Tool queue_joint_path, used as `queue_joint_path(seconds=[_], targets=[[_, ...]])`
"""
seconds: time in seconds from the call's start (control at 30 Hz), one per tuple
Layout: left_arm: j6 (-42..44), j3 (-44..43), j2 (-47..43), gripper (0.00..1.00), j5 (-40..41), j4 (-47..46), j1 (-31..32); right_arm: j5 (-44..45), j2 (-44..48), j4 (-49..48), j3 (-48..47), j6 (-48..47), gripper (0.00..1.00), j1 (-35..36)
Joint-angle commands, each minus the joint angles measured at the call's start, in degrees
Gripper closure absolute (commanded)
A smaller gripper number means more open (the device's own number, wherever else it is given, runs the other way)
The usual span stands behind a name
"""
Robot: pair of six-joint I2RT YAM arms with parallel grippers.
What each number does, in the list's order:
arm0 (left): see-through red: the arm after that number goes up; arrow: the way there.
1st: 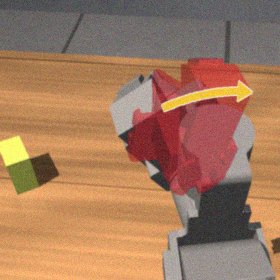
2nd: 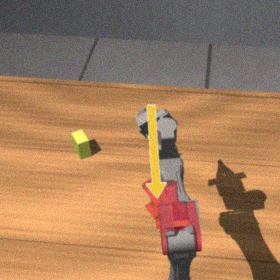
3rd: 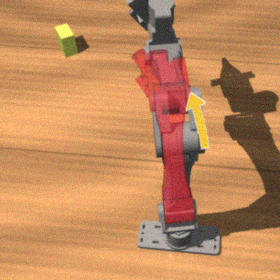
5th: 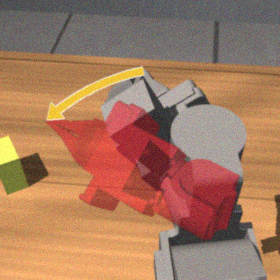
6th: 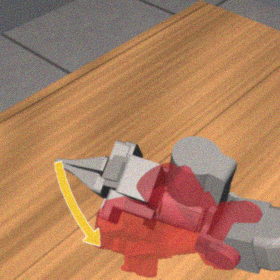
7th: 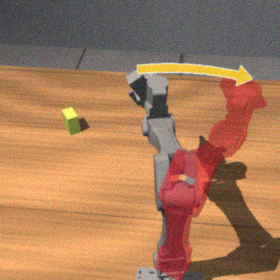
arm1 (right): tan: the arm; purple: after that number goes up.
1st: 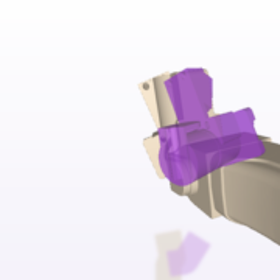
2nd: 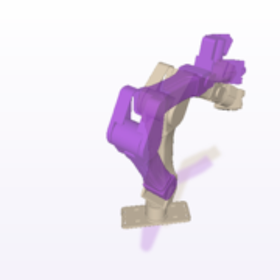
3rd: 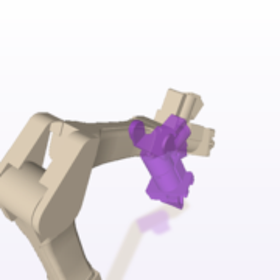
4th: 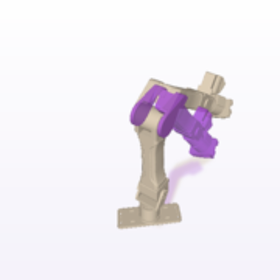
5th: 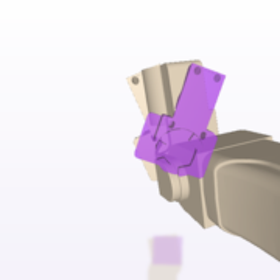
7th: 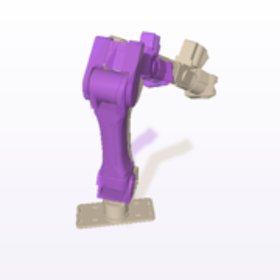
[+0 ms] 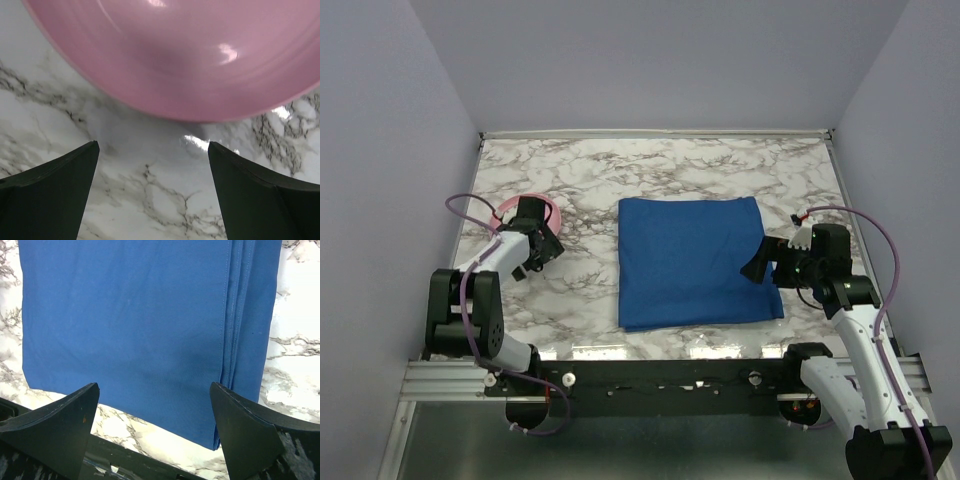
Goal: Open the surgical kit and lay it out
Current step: Move the distractor to the corner of the board, then open the surgical kit at the center of the board.
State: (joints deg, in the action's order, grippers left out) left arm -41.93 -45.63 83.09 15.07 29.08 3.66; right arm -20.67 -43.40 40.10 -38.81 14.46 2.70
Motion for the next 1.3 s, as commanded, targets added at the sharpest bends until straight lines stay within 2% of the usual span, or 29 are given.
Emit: queue_joint_path(seconds=[0.0, 0.23, 0.37, 0.5, 0.6, 0.8, 0.9, 1.03, 1.07, 1.1, 1.17, 1.2, 1.27], targets=[[7.8, -7.6, 8.3, 0.01, 3.7, -4.9, -2.6, -0.7, 0.9, -1.1, 0.7, -0.7, 0.00, 0.4], [16.3, -27.2, 25.6, 0.01, 4.8, -6.8, -5.4, -0.5, 0.8, -1.1, 0.7, -0.7, 0.00, 0.4], [20.8, -44.3, 36.3, 0.01, 4.4, -5.5, -5.4, -0.7, 0.3, -0.5, 0.1, -0.7, 0.00, 0.5], [22.7, -55.7, 44.1, 0.01, 1.7, -2.7, -5.4, -0.7, 0.3, 0.7, -0.7, -0.6, 0.00, 0.4], [22.9, -55.6, 42.4, 0.01, 0.7, -3.5, -4.5, 0.2, 0.6, 1.4, -0.9, -0.2, 0.00, 0.4], [23.3, -44.7, 26.8, 0.01, 4.3, -3.9, 1.3, 5.2, -0.1, 3.1, -1.3, 2.2, 0.00, 0.4], [22.3, -38.3, 18.1, 0.01, 4.7, -2.9, 6.8, 9.7, -1.6, 4.8, -2.1, 4.1, 0.00, 0.4], [21.5, -31.2, 8.7, 0.01, 5.7, -2.6, 18.9, 13.1, -2.2, 6.7, -3.6, 5.2, 0.00, 0.3], [20.8, -29.6, 6.3, 0.01, 5.8, -1.8, 25.0, 14.0, -2.1, 7.2, -4.1, 5.9, 0.00, 0.2], [18.3, -28.3, 4.3, 0.01, 7.1, -0.8, 33.9, 16.7, -0.9, 8.6, -5.8, 6.9, 0.00, 0.2], [16.9, -28.3, 3.8, 0.01, 8.8, -0.7, 39.5, 20.3, 0.8, 10.2, -8.7, 7.2, 0.00, 0.2], [15.8, -28.7, 4.0, 0.01, 9.6, -0.7, 45.4, 21.9, 1.4, 10.7, -10.3, 7.3, 0.00, 0.2], [15.6, -29.5, 5.4, 0.01, 11.8, -2.1, 50.5, 24.8, 3.4, 12.1, -14.4, 7.6, 0.00, 0.3]])
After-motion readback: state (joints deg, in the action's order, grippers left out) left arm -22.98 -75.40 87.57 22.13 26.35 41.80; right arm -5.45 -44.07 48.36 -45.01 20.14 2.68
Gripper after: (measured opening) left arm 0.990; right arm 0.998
